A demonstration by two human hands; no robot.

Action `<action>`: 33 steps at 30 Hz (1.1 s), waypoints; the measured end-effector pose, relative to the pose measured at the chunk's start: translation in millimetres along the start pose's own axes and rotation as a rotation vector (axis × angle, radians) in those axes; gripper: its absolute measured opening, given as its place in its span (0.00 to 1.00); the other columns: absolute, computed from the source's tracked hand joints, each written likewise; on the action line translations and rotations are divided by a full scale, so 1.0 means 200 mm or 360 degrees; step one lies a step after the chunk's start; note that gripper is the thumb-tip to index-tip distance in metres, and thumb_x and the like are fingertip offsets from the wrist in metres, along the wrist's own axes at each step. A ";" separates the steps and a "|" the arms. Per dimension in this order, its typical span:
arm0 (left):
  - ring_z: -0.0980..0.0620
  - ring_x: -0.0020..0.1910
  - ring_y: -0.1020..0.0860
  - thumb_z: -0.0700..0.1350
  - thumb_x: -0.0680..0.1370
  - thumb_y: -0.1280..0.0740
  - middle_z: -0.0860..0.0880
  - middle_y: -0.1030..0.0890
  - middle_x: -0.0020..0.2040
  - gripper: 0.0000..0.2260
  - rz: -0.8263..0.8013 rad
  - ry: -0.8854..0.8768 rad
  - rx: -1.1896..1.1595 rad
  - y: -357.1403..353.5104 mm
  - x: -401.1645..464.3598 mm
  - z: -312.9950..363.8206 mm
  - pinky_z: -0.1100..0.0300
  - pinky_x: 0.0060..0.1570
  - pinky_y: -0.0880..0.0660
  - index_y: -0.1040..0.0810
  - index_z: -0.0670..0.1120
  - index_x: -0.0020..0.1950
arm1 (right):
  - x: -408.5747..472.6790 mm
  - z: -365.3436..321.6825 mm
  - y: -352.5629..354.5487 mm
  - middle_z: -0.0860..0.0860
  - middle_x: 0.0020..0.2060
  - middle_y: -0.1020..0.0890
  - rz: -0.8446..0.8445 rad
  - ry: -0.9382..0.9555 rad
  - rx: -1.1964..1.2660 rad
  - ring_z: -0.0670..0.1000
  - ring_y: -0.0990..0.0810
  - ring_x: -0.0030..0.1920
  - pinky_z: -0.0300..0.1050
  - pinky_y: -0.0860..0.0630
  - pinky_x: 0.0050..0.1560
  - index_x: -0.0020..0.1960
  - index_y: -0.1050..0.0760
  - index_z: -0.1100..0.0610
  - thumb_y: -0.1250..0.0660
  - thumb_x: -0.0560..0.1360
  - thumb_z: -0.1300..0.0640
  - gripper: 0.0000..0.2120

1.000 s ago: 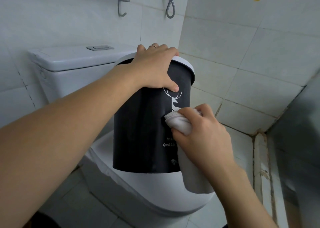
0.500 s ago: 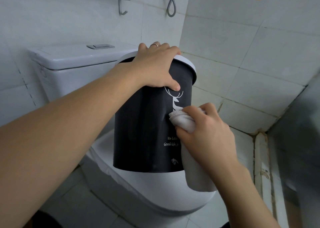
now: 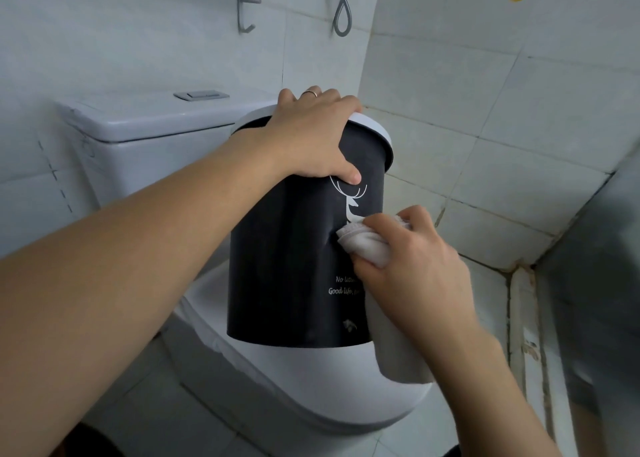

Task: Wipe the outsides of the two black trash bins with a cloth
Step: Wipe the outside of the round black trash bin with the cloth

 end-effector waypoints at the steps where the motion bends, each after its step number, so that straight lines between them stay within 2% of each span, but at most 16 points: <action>1: 0.46 0.68 0.34 0.66 0.65 0.26 0.51 0.29 0.65 0.41 0.0002 0.0004 0.0004 0.00 0.00 0.00 0.47 0.61 0.39 0.35 0.53 0.73 | 0.01 0.03 0.00 0.45 0.50 0.31 -0.0025 -0.0054 -0.0010 0.54 0.27 0.39 0.44 0.34 0.33 0.55 0.25 0.41 0.34 0.73 0.45 0.11; 5: 0.46 0.67 0.34 0.66 0.65 0.26 0.51 0.29 0.65 0.40 0.0008 0.0015 0.0012 0.00 0.00 0.01 0.48 0.60 0.39 0.35 0.54 0.72 | 0.01 0.03 0.02 0.46 0.50 0.30 0.0019 -0.0032 -0.0016 0.52 0.33 0.37 0.43 0.35 0.32 0.53 0.25 0.42 0.33 0.71 0.47 0.11; 8: 0.46 0.68 0.34 0.66 0.65 0.26 0.51 0.29 0.66 0.40 0.0006 0.0016 0.0013 -0.01 0.01 0.01 0.47 0.61 0.39 0.35 0.53 0.72 | -0.03 -0.05 0.02 0.47 0.48 0.27 0.0012 0.0187 -0.0022 0.50 0.36 0.35 0.39 0.42 0.27 0.50 0.23 0.42 0.29 0.66 0.50 0.13; 11: 0.46 0.68 0.34 0.66 0.65 0.26 0.51 0.29 0.66 0.40 0.0002 0.0029 0.0003 0.00 0.01 0.00 0.47 0.61 0.39 0.35 0.53 0.73 | -0.06 -0.07 0.02 0.47 0.48 0.27 -0.0071 0.0243 -0.0054 0.48 0.36 0.36 0.37 0.48 0.26 0.50 0.24 0.41 0.28 0.65 0.50 0.15; 13: 0.46 0.68 0.34 0.66 0.66 0.26 0.50 0.29 0.66 0.40 -0.0009 0.0042 -0.0005 0.00 0.01 -0.02 0.47 0.62 0.39 0.35 0.53 0.73 | -0.06 -0.05 0.02 0.45 0.50 0.29 -0.0119 0.0216 -0.0099 0.49 0.34 0.38 0.39 0.45 0.26 0.53 0.25 0.39 0.30 0.68 0.49 0.14; 16: 0.46 0.68 0.34 0.66 0.66 0.26 0.50 0.29 0.66 0.41 -0.0017 0.0045 -0.0004 0.00 0.00 -0.03 0.47 0.62 0.39 0.35 0.53 0.73 | -0.01 0.00 0.04 0.45 0.53 0.30 -0.0138 0.0116 -0.0104 0.50 0.32 0.41 0.43 0.37 0.32 0.57 0.26 0.38 0.34 0.72 0.48 0.14; 20: 0.46 0.68 0.34 0.66 0.66 0.26 0.51 0.29 0.65 0.40 0.0006 0.0003 0.0013 0.00 0.01 0.00 0.48 0.60 0.39 0.35 0.53 0.73 | 0.08 -0.02 0.05 0.46 0.54 0.29 -0.0018 0.0145 -0.0123 0.49 0.35 0.40 0.43 0.40 0.31 0.57 0.25 0.39 0.34 0.73 0.47 0.13; 24: 0.47 0.67 0.34 0.66 0.66 0.26 0.51 0.29 0.65 0.39 0.0012 0.0002 -0.0002 0.00 0.01 0.00 0.48 0.59 0.39 0.35 0.54 0.72 | 0.05 -0.04 0.03 0.48 0.48 0.27 0.0034 0.0247 -0.0080 0.50 0.36 0.35 0.38 0.48 0.26 0.52 0.23 0.42 0.30 0.68 0.50 0.13; 28: 0.46 0.68 0.34 0.66 0.66 0.26 0.50 0.29 0.65 0.40 -0.0012 0.0011 -0.0005 0.00 0.02 -0.02 0.47 0.61 0.39 0.35 0.54 0.72 | -0.03 -0.02 0.00 0.47 0.46 0.27 -0.0032 0.0307 -0.0072 0.49 0.37 0.34 0.38 0.43 0.26 0.50 0.23 0.42 0.27 0.65 0.50 0.14; 31: 0.46 0.68 0.34 0.65 0.66 0.26 0.50 0.29 0.66 0.41 -0.0018 0.0004 -0.0005 -0.01 0.02 0.00 0.47 0.61 0.39 0.35 0.53 0.73 | 0.00 -0.01 0.01 0.46 0.49 0.27 -0.0024 0.0287 -0.0062 0.50 0.36 0.35 0.40 0.42 0.27 0.52 0.23 0.40 0.30 0.69 0.48 0.12; 33: 0.46 0.68 0.35 0.65 0.66 0.25 0.50 0.29 0.66 0.40 -0.0019 0.0006 -0.0015 -0.01 0.02 0.00 0.47 0.62 0.39 0.36 0.53 0.73 | 0.03 0.00 0.00 0.46 0.51 0.29 -0.0027 0.0231 0.0000 0.52 0.32 0.36 0.42 0.37 0.30 0.55 0.25 0.39 0.32 0.71 0.47 0.12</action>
Point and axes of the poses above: each hand's wrist, its own x-axis towards the middle knuckle, its own y-axis out of the back of the hand, z = x × y, the point moved 2 cm from there along x, towards the middle knuckle
